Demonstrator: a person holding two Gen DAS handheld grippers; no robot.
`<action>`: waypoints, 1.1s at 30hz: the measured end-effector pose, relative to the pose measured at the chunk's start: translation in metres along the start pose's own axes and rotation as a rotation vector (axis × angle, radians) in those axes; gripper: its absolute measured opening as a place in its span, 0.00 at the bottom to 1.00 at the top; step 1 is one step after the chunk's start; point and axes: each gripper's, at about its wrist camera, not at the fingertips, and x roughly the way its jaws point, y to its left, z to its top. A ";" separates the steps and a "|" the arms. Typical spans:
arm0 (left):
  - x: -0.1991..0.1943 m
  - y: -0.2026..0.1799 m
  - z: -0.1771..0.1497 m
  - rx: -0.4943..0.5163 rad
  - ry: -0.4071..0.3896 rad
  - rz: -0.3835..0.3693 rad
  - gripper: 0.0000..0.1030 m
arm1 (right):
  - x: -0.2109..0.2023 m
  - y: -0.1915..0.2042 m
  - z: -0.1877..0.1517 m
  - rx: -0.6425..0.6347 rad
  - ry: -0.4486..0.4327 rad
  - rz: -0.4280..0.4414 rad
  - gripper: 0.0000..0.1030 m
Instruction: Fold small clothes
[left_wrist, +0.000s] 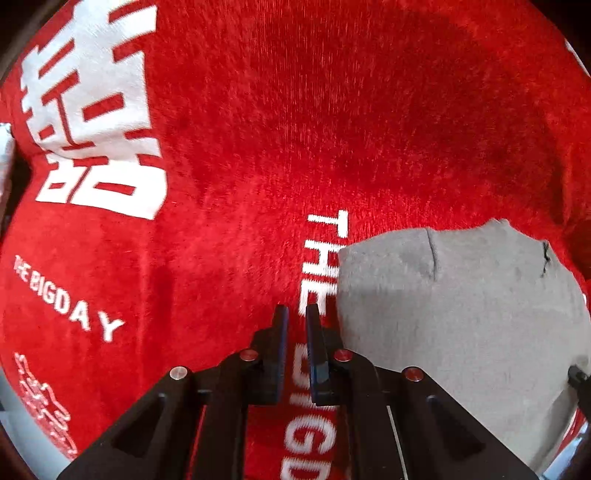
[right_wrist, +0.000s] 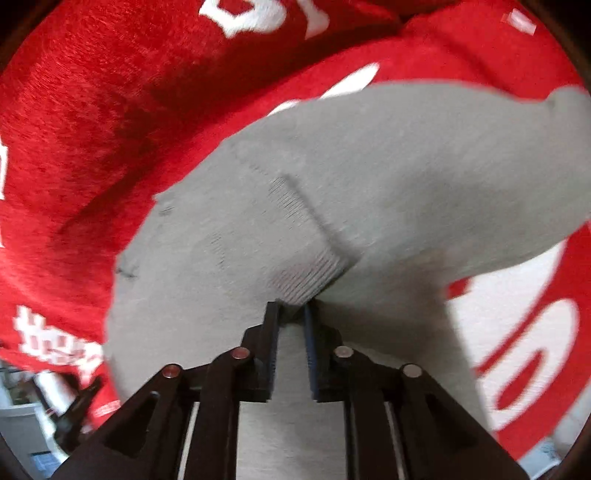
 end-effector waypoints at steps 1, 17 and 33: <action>-0.006 0.000 -0.003 0.006 -0.002 -0.003 0.11 | -0.003 -0.002 0.001 -0.007 -0.018 -0.051 0.26; -0.055 -0.065 -0.075 0.077 0.078 -0.014 1.00 | -0.046 -0.027 -0.043 -0.045 0.064 0.033 0.64; -0.060 -0.112 -0.085 0.160 0.106 0.028 0.99 | -0.063 -0.074 -0.058 0.068 0.042 0.038 0.65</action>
